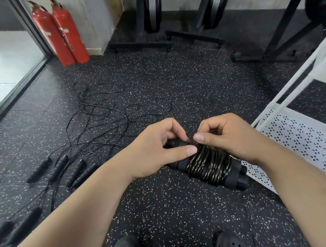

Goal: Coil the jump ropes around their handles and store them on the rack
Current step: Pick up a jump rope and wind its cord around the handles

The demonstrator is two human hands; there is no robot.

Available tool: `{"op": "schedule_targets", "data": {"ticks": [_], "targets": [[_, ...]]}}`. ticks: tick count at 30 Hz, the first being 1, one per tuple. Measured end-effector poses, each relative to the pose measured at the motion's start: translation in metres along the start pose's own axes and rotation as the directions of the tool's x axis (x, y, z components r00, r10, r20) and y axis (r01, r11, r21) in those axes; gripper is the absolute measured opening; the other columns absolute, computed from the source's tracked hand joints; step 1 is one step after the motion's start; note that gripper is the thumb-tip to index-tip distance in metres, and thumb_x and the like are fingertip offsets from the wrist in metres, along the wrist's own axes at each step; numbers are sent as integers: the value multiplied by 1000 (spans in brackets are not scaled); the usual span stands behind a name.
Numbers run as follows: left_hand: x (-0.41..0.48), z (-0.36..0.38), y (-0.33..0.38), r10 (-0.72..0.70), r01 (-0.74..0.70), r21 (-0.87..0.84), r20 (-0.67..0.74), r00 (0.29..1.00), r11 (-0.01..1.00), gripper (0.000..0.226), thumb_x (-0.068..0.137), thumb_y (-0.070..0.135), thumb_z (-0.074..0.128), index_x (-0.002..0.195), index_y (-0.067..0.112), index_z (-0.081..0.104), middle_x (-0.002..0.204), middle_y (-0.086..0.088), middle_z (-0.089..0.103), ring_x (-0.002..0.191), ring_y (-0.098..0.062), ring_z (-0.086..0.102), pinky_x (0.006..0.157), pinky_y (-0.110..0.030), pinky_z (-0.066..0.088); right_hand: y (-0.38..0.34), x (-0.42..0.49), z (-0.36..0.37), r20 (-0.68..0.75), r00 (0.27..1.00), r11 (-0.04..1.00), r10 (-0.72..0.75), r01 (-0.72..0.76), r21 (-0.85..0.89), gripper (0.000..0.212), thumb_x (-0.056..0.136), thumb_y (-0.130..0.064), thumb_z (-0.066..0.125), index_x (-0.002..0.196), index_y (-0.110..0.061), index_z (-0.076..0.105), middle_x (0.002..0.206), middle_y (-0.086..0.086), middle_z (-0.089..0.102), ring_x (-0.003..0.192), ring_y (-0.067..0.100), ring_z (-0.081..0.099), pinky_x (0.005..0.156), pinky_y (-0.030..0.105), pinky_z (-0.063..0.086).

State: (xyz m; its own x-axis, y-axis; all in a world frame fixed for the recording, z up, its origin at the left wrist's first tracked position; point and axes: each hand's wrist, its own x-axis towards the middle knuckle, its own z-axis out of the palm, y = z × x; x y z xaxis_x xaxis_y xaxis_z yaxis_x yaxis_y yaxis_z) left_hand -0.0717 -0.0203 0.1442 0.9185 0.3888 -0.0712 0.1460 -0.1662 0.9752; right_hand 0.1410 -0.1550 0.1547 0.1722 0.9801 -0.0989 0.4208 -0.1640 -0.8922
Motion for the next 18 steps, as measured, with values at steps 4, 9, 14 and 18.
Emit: {"op": "schedule_targets", "data": {"ticks": [4, 9, 14, 18], "targets": [[-1, -5, 2, 19, -14, -116, 47, 999, 993, 29, 91, 23, 85, 105, 16, 61, 103, -12, 76, 89, -23, 72, 76, -42, 62, -3, -2, 8, 54, 998, 997, -22, 17, 79, 35, 93, -47, 75, 79, -15, 73, 70, -2, 64, 66, 9, 54, 63, 21, 44], [0, -1, 3, 19, -22, -297, -11, 1000, 955, 31, 93, 20, 76, 114, 13, 55, 118, -15, 75, 92, -25, 73, 73, -33, 62, -7, 1, 15, -45, 999, 972, -3, 13, 236, 48, 101, -37, 65, 87, 9, 61, 67, -1, 58, 60, 9, 52, 57, 18, 44], [7, 1, -7, -1, -63, -295, -212, 977, 953, 33, 92, 31, 83, 114, 21, 62, 106, -2, 67, 96, -19, 58, 84, -37, 52, -6, 0, 25, -52, 993, 943, 102, -80, 324, 51, 99, -48, 67, 92, 3, 62, 76, 10, 59, 69, 20, 52, 64, 31, 45], [11, 5, -8, -81, -75, -411, -348, 934, 908, 24, 91, 36, 82, 103, 23, 66, 100, -4, 65, 96, -24, 54, 91, -48, 50, -7, -3, 50, -183, 983, 992, 10, 13, 123, 46, 103, -52, 61, 80, -12, 62, 67, 9, 54, 63, 17, 46, 59, 32, 39]]}}
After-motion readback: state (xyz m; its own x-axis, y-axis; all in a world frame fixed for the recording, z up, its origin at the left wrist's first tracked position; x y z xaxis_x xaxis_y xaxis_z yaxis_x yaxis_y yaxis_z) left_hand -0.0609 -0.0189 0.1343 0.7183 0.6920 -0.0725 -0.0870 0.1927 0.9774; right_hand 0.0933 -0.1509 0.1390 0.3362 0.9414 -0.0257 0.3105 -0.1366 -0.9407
